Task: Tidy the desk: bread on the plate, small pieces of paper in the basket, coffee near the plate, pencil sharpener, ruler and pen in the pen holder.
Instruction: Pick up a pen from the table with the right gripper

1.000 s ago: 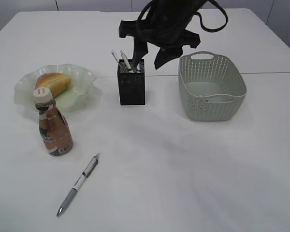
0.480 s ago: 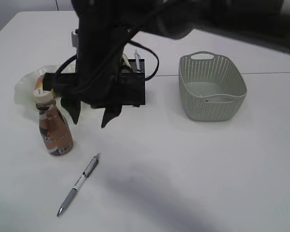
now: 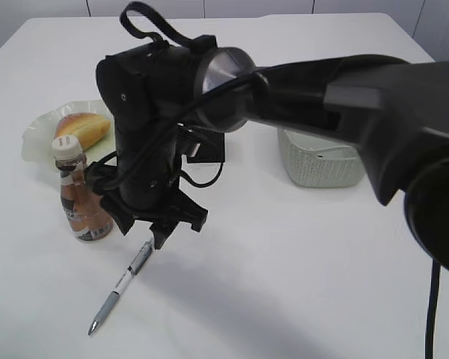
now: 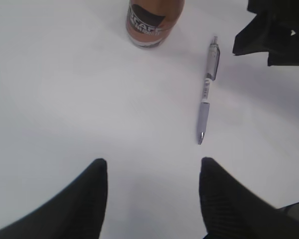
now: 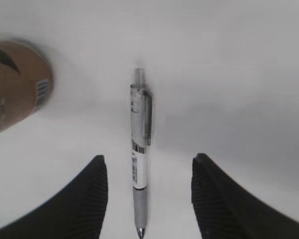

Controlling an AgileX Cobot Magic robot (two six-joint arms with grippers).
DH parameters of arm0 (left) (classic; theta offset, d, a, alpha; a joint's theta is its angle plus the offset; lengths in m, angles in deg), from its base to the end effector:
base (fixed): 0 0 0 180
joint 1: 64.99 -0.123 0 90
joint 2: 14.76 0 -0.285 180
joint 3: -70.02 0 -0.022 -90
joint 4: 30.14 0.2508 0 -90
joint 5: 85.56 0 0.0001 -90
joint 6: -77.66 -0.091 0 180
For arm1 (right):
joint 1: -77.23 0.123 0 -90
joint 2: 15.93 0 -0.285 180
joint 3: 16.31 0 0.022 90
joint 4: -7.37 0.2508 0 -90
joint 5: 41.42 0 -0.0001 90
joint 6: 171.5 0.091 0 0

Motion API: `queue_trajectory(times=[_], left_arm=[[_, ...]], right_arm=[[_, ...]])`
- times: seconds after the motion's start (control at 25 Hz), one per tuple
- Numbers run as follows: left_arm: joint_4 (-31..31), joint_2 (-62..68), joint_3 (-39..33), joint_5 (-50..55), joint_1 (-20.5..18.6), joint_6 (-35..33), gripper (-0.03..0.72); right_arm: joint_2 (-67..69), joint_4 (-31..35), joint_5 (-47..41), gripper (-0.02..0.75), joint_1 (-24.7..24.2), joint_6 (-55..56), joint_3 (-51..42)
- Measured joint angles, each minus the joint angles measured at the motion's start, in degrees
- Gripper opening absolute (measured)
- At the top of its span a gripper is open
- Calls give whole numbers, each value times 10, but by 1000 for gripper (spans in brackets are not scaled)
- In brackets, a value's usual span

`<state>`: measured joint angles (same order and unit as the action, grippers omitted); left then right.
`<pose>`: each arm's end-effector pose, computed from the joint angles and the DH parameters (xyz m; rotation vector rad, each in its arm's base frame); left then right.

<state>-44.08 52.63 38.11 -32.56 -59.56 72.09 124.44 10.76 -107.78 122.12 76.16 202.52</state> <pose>0.1816 -0.0349 0.2888 0.1230 2.6411 -0.3049 0.3427 0.3484 0.1873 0.6300 2.9894 0.3174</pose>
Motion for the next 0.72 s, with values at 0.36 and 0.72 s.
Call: queue_trajectory(times=[0.36,0.72], left_arm=[[0,0,0,0,0,0,432],[0,0,0,-1,0,0,432]], right_arm=[[40,5,25,398,1,67,21],[66,4,26,398,1,82,29]])
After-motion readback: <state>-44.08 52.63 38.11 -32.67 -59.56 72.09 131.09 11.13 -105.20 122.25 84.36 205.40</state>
